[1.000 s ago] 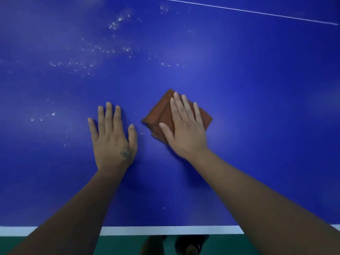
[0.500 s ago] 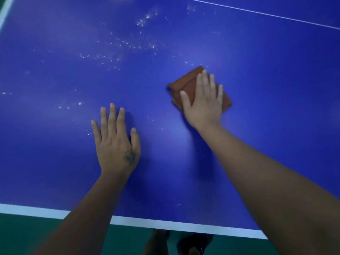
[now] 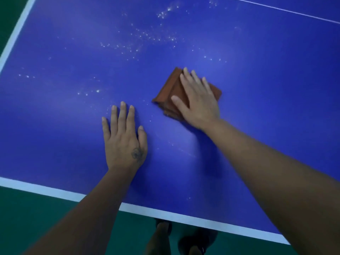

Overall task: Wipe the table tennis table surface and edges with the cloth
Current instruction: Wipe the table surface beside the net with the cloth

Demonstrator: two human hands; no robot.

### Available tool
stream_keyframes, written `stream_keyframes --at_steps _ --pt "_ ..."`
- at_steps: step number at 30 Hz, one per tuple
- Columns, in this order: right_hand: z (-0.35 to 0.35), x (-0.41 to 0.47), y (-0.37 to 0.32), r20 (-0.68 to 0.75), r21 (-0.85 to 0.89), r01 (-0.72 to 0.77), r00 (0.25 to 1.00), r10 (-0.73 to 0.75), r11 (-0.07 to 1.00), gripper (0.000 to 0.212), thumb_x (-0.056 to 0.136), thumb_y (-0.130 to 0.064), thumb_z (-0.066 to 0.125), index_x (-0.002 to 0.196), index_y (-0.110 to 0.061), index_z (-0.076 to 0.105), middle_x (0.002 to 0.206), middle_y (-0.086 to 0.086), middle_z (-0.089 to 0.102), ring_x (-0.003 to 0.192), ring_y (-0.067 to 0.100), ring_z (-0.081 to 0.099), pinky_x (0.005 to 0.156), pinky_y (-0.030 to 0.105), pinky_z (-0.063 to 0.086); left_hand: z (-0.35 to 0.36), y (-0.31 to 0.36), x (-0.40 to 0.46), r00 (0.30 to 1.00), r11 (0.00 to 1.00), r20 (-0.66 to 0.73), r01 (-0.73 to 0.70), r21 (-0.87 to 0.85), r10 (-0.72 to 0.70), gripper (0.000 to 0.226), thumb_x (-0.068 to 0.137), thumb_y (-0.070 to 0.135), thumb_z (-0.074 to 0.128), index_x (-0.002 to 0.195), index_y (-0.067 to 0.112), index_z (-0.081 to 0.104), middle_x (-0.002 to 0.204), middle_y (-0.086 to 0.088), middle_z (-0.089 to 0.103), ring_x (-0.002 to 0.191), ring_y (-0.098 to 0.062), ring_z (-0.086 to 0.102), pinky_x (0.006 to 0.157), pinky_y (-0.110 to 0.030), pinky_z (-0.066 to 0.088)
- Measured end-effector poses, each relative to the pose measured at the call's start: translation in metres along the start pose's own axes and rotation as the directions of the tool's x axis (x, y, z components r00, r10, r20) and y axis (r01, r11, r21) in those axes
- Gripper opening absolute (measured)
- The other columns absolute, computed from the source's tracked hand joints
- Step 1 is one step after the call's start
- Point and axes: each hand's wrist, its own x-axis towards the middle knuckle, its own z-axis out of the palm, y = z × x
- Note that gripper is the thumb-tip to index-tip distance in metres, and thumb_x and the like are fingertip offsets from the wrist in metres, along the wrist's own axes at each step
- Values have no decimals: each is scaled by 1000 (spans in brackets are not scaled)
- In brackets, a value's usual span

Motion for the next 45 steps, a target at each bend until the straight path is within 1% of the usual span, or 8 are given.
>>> stream_keyframes --at_steps 7,12,17,21,27,36,41,45 --pt "5 -6 -8 20 -141 202 979 -201 969 83 103 -68 31 165 -14 26 174 -1 17 162 18 13 130 47 13 0 0 -1 1000 1000 -17 -4 -7 4 61 109 34 38 165 10 37 176 -9 27 166 -30 17 133 -58 12" --pt "15 -120 -25 49 -43 409 912 -407 911 84 102 -66 44 165 -13 26 175 1 16 162 20 11 129 51 17 -2 0 -3 1000 997 -25 -5 -80 3 60 109 32 34 164 8 40 175 -11 30 165 -31 19 133 -58 12" --pt "18 -188 -26 144 53 480 864 -482 876 88 101 -71 42 167 -19 17 176 -5 7 162 17 7 131 49 12 -10 8 -10 996 985 -55 -81 -153 73 53 108 25 44 156 3 51 172 -15 36 163 -34 25 133 -61 14" --pt "9 -143 -1 93 42 332 938 -335 942 75 106 -62 39 166 -21 22 175 -5 12 162 15 9 130 50 15 -16 21 -21 976 954 -28 -216 -206 215 51 108 20 47 156 3 51 172 -14 36 163 -33 26 132 -60 18" --pt "8 -126 5 5 -96 120 993 -120 988 73 105 -61 38 165 -21 28 174 -3 16 162 18 13 129 50 15 -16 22 -36 982 964 24 -180 -196 188 52 109 17 50 159 1 45 173 -15 32 164 -33 22 134 -58 14" --pt "26 -272 -43 83 38 334 938 -336 942 80 103 -63 45 167 -22 21 176 -3 9 162 21 10 128 53 19 -17 29 -48 984 971 74 -146 -191 163 55 110 24 41 159 1 45 173 -14 32 165 -30 21 134 -56 13" --pt "13 -273 -8 208 112 535 811 -546 837 81 103 -66 45 167 -24 18 176 -3 5 163 21 6 130 52 10 -16 51 -40 972 956 87 -196 -217 219 53 109 25 42 156 1 49 172 -15 34 164 -32 23 134 -58 14" --pt "-2 -240 41 98 12 321 942 -321 947 78 104 -64 42 167 -25 19 176 -4 9 162 19 9 128 53 18 -10 80 -21 963 935 62 -239 -260 264 49 109 20 49 154 0 51 170 -16 37 163 -34 27 133 -58 16"
